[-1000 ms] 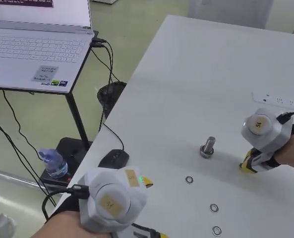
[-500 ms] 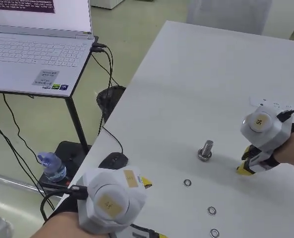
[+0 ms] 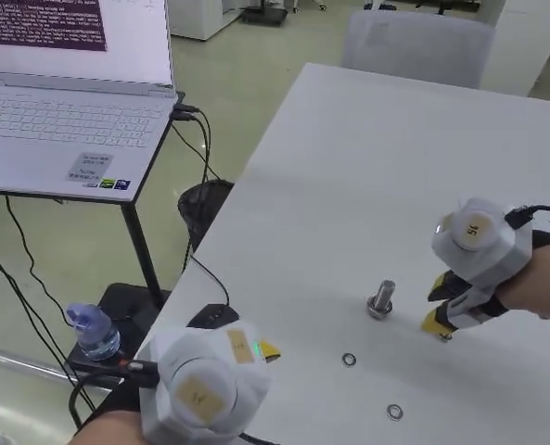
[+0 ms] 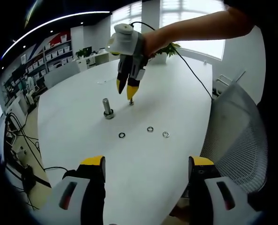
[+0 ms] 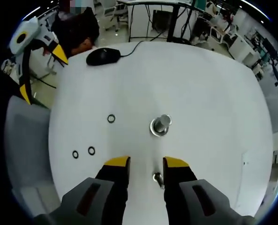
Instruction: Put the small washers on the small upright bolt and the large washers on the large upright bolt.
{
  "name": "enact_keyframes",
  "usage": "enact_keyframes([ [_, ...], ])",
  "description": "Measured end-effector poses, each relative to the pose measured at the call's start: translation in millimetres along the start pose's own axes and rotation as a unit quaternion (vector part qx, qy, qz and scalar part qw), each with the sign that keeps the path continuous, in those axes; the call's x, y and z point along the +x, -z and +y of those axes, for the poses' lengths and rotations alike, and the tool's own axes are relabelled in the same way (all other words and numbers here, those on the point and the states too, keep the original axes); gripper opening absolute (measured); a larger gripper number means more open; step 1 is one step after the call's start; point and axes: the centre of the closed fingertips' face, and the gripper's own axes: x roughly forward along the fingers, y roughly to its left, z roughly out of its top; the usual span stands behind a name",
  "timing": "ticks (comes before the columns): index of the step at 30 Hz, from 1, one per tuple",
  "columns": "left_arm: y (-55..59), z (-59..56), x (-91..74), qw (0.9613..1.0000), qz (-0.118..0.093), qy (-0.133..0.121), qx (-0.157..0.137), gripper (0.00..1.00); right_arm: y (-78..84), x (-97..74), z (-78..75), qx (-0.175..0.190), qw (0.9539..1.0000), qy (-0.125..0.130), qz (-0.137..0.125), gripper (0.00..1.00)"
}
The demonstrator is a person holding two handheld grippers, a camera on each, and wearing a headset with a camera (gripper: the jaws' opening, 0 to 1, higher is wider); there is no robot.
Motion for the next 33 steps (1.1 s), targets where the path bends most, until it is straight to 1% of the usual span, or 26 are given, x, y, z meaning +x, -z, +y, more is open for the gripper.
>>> enact_keyframes([
  [1, -0.2, -0.3, -0.6, 1.0000, 0.000, 0.000, 0.000, 0.72, -0.5, 2.7, -1.4, -0.005, 1.0000, -0.002, -0.001, 0.29],
  [3, -0.1, -0.2, -1.7, 1.0000, 0.000, 0.000, 0.000, 0.72, -4.8, 2.6, 6.0, -0.012, 0.9999, -0.007, -0.003, 0.29],
  [5, -0.3, -0.5, -2.2, 1.0000, -0.001, 0.001, -0.001, 0.72, -7.6, 3.6, 7.2, -0.019, 0.9998, -0.011, -0.004, 0.29],
  [6, -0.3, -0.5, -2.7, 1.0000, 0.000, 0.000, -0.001, 0.71, -10.1, 4.9, 10.3, -0.023, 0.9996, -0.014, -0.005, 0.29],
  [7, -0.4, -0.5, -3.2, 1.0000, 0.001, -0.001, 0.004, 0.71, -11.1, 5.4, 11.7, -0.026, 0.9995, -0.017, -0.006, 0.29],
  [8, -0.4, -0.3, -3.2, 1.0000, 0.001, -0.002, 0.007, 0.71, -14.7, 7.0, 16.7, -0.042, 0.9987, -0.024, -0.012, 0.29],
  [10, -0.2, -0.6, -3.4, 1.0000, 0.001, -0.001, 0.003, 0.72, -17.4, 9.8, 23.3, -0.048, 0.9985, -0.027, -0.006, 0.29],
  [14, -2.2, -1.8, -4.0, 1.0000, -0.006, 0.000, 0.003, 0.72, -23.7, 13.6, 29.4, -0.054, 0.9980, -0.032, -0.010, 0.29],
  [20, -2.2, -3.6, -5.0, 0.9999, -0.009, 0.002, 0.006, 0.72, -32.1, 21.7, 39.5, -0.069, 0.9968, -0.039, -0.013, 0.29],
  [27, -2.7, -0.7, -4.6, 0.9999, -0.014, -0.001, 0.008, 0.73, -39.9, 39.2, 48.2, -0.081, 0.9956, -0.045, -0.008, 0.28],
  [33, -1.5, 2.3, -3.5, 0.9998, -0.016, -0.004, 0.010, 0.75, -42.3, 56.0, 50.2, -0.086, 0.9952, -0.048, -0.002, 0.27],
])
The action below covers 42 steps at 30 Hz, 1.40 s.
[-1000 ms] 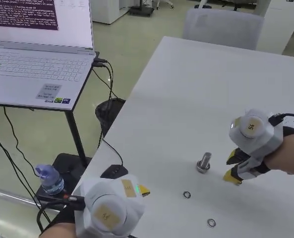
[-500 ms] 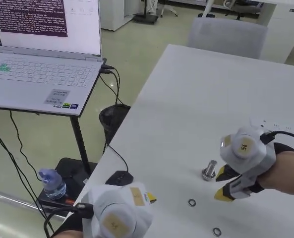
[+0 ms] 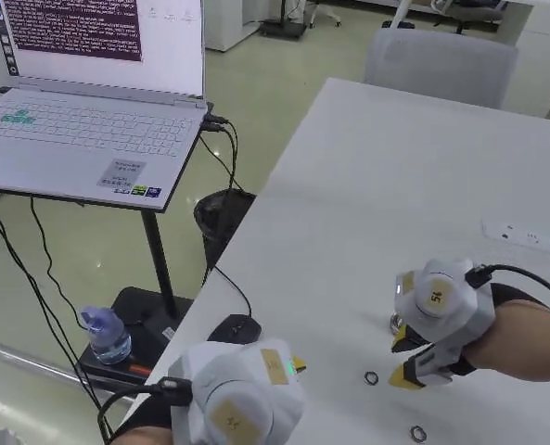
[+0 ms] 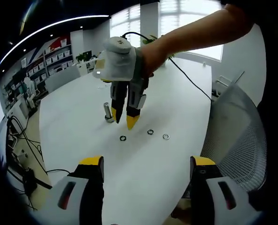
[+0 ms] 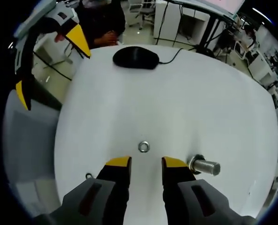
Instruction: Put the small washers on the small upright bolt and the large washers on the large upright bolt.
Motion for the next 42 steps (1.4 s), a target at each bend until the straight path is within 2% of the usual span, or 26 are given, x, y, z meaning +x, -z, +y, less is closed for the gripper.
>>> enact_keyframes([
  [14, 8.2, 2.4, 1.0, 1.0000, 0.002, -0.001, -0.003, 0.79, -4.3, 27.6, 5.8, -0.019, 0.9997, -0.006, 0.010, 0.26],
  [25, 11.6, 2.6, 0.9, 1.0000, 0.005, 0.001, -0.006, 0.80, -5.4, 33.2, 4.1, -0.016, 0.9998, -0.008, 0.009, 0.23],
  [29, 10.2, 2.0, 2.2, 0.9999, 0.003, 0.003, -0.009, 0.78, -4.2, 32.7, 2.3, -0.022, 0.9996, -0.006, 0.018, 0.18],
  [42, 7.5, 1.0, 4.9, 0.9999, 0.007, 0.008, -0.008, 0.74, -2.6, 31.7, 2.8, -0.025, 0.9994, -0.002, 0.023, 0.14],
])
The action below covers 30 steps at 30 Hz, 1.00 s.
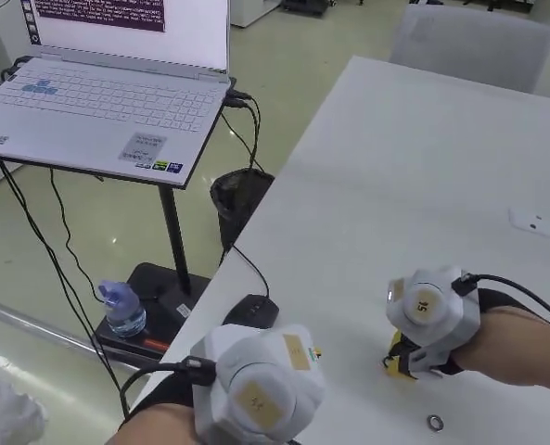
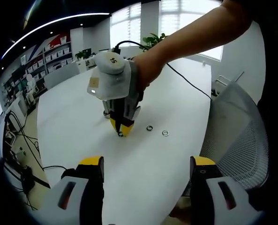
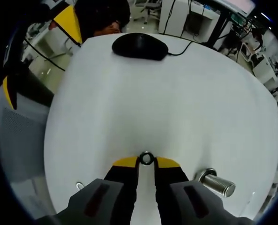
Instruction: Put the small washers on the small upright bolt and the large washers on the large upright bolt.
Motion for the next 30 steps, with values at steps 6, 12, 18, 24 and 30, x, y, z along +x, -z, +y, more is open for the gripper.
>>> enact_keyframes([
  [6, 1.4, -3.0, 0.2, 1.0000, 0.001, 0.002, -0.002, 0.73, 0.9, -0.3, -0.6, 0.008, 0.9999, 0.004, 0.006, 0.14],
  [12, -0.4, 0.9, -1.0, 1.0000, -0.005, -0.004, -0.005, 0.73, 1.5, -0.9, -0.8, 0.016, 0.9998, 0.009, 0.003, 0.13],
  [18, -4.0, 3.3, -2.1, 0.9999, -0.009, -0.007, -0.007, 0.75, 8.6, -12.5, -3.3, 0.037, 0.9993, 0.009, -0.002, 0.13],
  [24, -5.5, 6.2, -1.2, 0.9998, -0.016, -0.012, -0.008, 0.79, 19.3, -38.3, -6.3, 0.056, 0.9982, 0.018, -0.012, 0.13],
  [30, -1.6, 8.1, -0.3, 0.9997, -0.019, -0.012, -0.011, 0.79, 43.1, -65.2, -3.2, 0.100, 0.9941, 0.029, -0.029, 0.13],
])
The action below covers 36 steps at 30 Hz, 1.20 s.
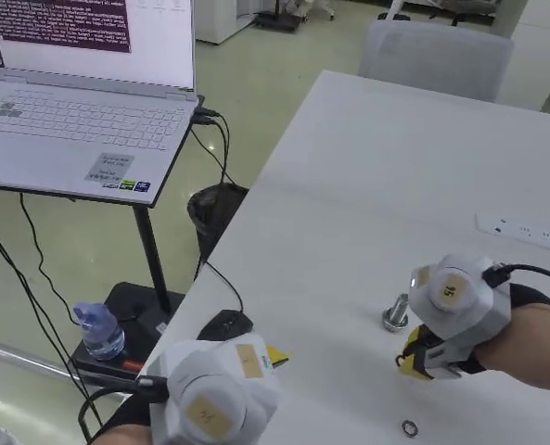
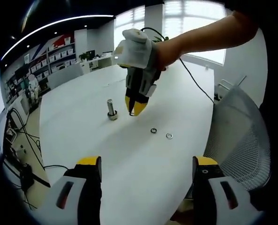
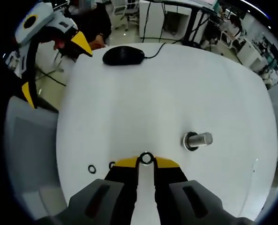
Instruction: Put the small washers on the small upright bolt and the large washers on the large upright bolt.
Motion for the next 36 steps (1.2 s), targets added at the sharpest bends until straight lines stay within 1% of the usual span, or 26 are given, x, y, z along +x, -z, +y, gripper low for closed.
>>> enact_keyframes([
  [3, 0.3, 0.7, 0.5, 1.0000, 0.001, 0.000, 0.000, 0.80, 15.8, -13.0, 0.0, 0.010, 0.9999, 0.007, 0.000, 0.13],
  [5, -2.2, 1.0, 1.0, 1.0000, -0.003, -0.001, 0.001, 0.81, 28.7, -23.9, -0.5, 0.020, 0.9997, 0.012, 0.000, 0.13],
  [7, -4.3, 1.3, 2.4, 1.0000, -0.002, -0.002, 0.000, 0.82, 38.3, -31.0, -1.5, 0.028, 0.9995, 0.017, 0.000, 0.13],
  [10, -7.9, 0.8, 5.4, 1.0000, -0.003, -0.002, 0.005, 0.82, 56.9, -40.5, -4.4, 0.051, 0.9984, 0.024, -0.001, 0.13],
  [12, -9.2, 0.0, 7.4, 1.0000, -0.003, 0.000, 0.005, 0.82, 69.9, -43.9, -8.5, 0.063, 0.9975, 0.030, 0.003, 0.13],
  [15, -9.3, -0.8, 10.4, 1.0000, 0.001, 0.001, 0.006, 0.81, 82.7, -47.0, -13.2, 0.077, 0.9964, 0.035, 0.004, 0.13],
  [18, -5.7, -2.8, 14.2, 0.9999, 0.011, 0.004, 0.009, 0.80, 88.0, -49.0, -16.8, 0.083, 0.9958, 0.038, 0.005, 0.13],
  [19, -6.3, -3.0, 14.2, 0.9999, 0.010, 0.004, 0.010, 0.80, 90.9, -50.2, -20.4, 0.082, 0.9958, 0.041, 0.007, 0.13],
  [22, -7.3, -3.1, 15.2, 0.9999, 0.007, 0.003, 0.007, 0.81, 90.3, -51.8, -28.0, 0.082, 0.9956, 0.044, 0.006, 0.13],
  [24, -7.2, -2.3, 16.1, 0.9999, 0.009, 0.003, 0.007, 0.81, 86.3, -52.9, -33.1, 0.079, 0.9957, 0.047, 0.005, 0.13],
  [26, -8.7, -1.8, 17.0, 0.9999, 0.006, 0.003, 0.007, 0.81, 82.8, -53.2, -38.4, 0.078, 0.9957, 0.050, 0.006, 0.13],
  [28, -8.7, -1.6, 18.5, 0.9999, 0.009, 0.003, 0.008, 0.81, 78.3, -53.7, -44.1, 0.076, 0.9957, 0.054, 0.005, 0.13],
  [36, -9.0, -3.6, 20.5, 0.9998, 0.013, 0.009, 0.012, 0.80, 64.9, -52.1, -58.8, 0.065, 0.9961, 0.060, 0.007, 0.13],
])
